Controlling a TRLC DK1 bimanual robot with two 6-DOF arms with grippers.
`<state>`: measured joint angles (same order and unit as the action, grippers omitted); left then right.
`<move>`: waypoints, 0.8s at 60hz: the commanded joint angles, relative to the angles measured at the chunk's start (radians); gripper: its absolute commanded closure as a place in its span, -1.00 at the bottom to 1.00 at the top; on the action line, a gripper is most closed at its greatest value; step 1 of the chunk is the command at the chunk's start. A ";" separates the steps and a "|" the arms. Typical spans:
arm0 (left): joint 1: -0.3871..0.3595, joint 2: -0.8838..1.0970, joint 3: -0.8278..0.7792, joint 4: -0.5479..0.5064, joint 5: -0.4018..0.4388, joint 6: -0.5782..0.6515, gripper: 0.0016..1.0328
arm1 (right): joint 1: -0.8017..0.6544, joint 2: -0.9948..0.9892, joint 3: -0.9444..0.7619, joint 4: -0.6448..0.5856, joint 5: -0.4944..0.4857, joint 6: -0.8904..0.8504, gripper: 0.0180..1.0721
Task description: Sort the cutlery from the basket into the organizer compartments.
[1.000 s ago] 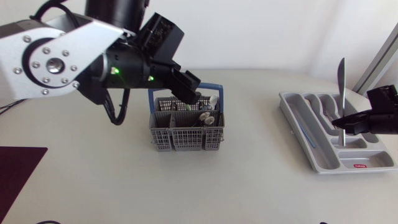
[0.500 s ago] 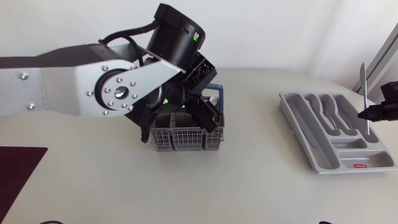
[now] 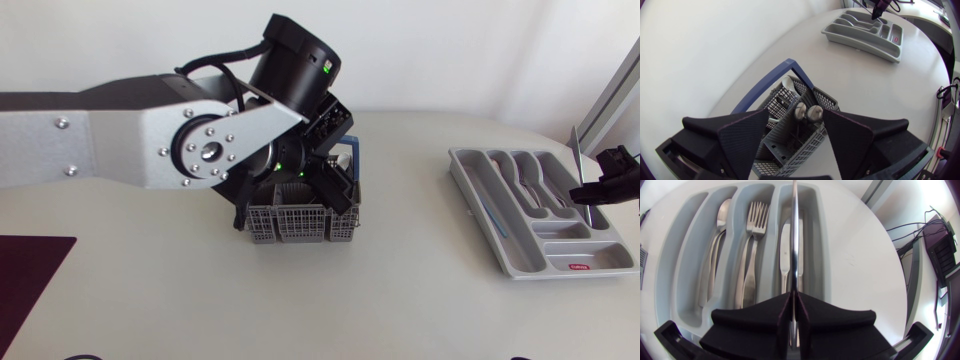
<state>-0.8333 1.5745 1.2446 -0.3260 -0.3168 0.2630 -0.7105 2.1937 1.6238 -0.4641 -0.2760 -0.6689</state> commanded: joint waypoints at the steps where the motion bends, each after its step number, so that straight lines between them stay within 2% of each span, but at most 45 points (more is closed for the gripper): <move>1: -0.015 0.028 0.026 -0.015 -0.016 0.007 -0.44 | 0.003 0.037 0.027 0.008 0.017 0.025 0.88; 16: -0.030 0.042 0.023 -0.019 -0.036 0.005 -0.44 | 0.017 0.064 0.025 0.018 0.057 0.034 0.80; 24: -0.043 0.064 0.024 -0.025 -0.051 0.002 -0.44 | 0.022 0.067 0.007 0.035 0.070 0.042 0.47; 36: -0.076 0.130 0.056 -0.053 -0.133 -0.001 -0.43 | 0.022 0.043 -0.033 0.054 0.072 0.048 -0.31; 40: -0.092 0.157 0.073 -0.065 -0.166 -0.008 -0.42 | 0.022 0.011 -0.065 0.071 0.072 0.049 -0.47; 48: -0.122 0.208 0.127 -0.087 -0.228 -0.015 -0.42 | 0.025 -0.078 -0.151 0.113 0.072 0.057 -0.66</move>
<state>-0.9352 1.7416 1.3144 -0.3965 -0.5148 0.2619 -0.6830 2.1639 1.5436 -0.3630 -0.2115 -0.6285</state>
